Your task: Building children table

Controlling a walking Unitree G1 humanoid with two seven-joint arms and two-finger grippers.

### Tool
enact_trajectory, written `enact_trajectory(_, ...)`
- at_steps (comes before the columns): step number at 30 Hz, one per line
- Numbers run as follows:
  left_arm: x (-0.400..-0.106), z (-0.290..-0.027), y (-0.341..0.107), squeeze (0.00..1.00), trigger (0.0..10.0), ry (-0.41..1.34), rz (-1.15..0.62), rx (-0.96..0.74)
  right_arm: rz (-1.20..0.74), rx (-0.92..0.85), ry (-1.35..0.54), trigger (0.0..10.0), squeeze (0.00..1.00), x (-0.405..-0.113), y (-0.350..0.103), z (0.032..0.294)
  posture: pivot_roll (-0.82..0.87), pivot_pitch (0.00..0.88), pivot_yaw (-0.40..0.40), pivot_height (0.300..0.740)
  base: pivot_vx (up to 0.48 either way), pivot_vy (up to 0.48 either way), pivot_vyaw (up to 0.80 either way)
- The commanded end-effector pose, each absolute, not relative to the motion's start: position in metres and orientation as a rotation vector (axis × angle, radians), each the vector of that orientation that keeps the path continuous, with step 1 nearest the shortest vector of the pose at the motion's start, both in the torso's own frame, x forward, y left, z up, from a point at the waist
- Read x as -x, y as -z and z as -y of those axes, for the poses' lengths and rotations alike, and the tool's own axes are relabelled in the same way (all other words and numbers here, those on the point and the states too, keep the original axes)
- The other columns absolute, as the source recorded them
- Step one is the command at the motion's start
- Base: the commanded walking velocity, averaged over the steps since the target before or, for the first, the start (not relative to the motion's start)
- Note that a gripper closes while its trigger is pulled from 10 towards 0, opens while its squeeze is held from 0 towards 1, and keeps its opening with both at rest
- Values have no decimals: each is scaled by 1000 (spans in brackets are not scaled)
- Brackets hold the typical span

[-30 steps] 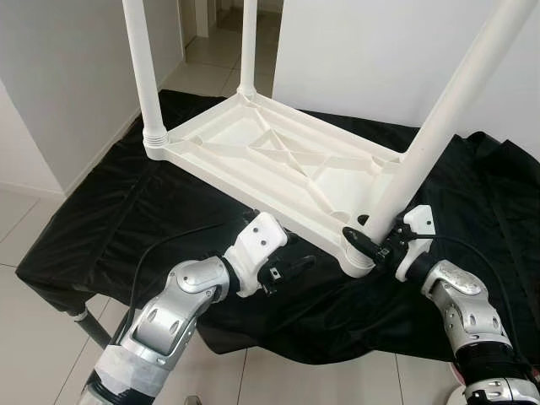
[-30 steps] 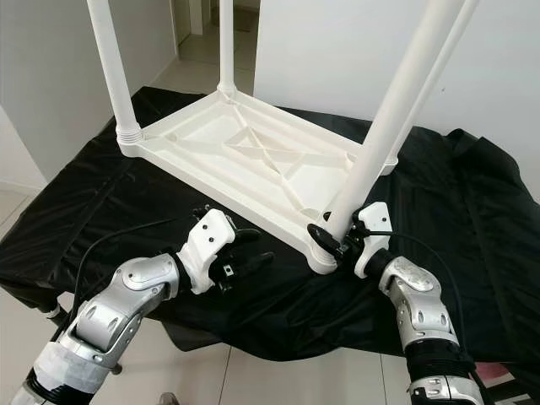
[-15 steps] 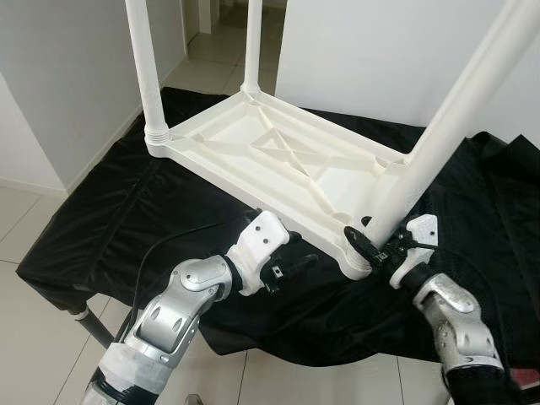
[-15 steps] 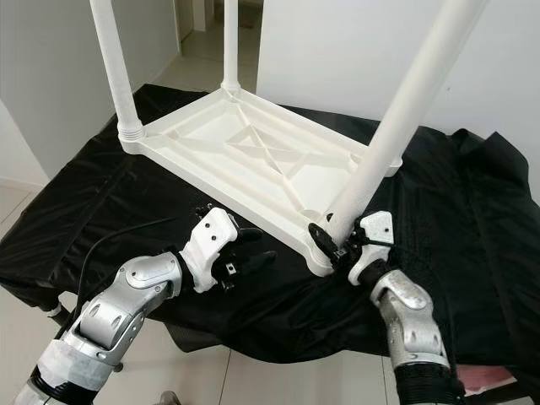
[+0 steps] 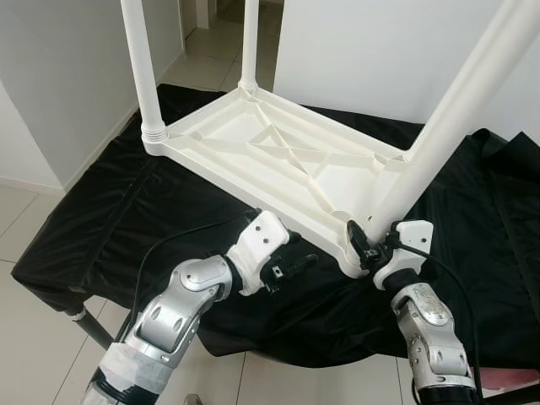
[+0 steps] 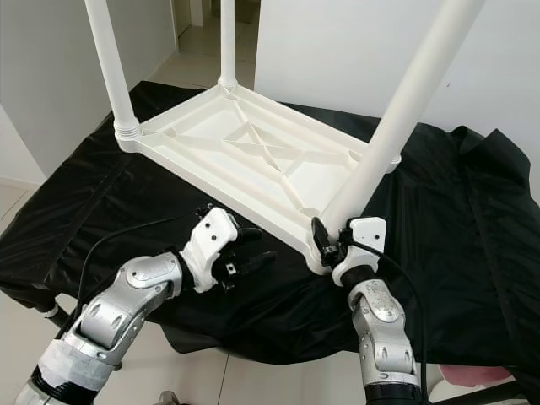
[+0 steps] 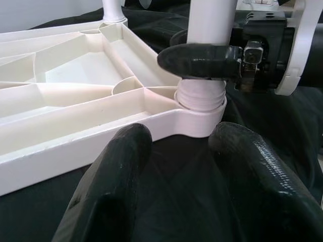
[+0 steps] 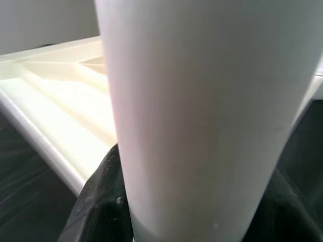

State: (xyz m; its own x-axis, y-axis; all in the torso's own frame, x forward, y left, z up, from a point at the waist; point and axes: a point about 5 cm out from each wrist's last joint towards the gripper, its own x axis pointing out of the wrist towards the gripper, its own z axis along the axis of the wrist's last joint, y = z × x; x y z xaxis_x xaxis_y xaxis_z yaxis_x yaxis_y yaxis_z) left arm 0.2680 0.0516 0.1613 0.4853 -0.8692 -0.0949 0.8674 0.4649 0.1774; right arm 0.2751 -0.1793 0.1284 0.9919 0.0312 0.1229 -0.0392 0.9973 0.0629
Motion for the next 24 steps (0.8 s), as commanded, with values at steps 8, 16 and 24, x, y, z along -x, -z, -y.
enact_trajectory(8, -273, -52, -161, 0, 10000, 1013, 20, -194, 12, -135, 217, 10000, 0, -268, -108, 170, 4, 37, -103, 740, 0, 0, 0)
enact_trajectory(16, -274, -56, -160, 0, 10000, 1008, 16, -207, 19, -110, 203, 10000, 0, -267, -109, 168, -9, 19, -92, 740, 0, 0, 0)
enact_trajectory(24, -275, -49, -160, 0, 10000, 1046, 20, -201, 77, -121, 183, 10000, 1000, -260, -113, 175, -17, 14, -69, 740, 0, 0, 0)
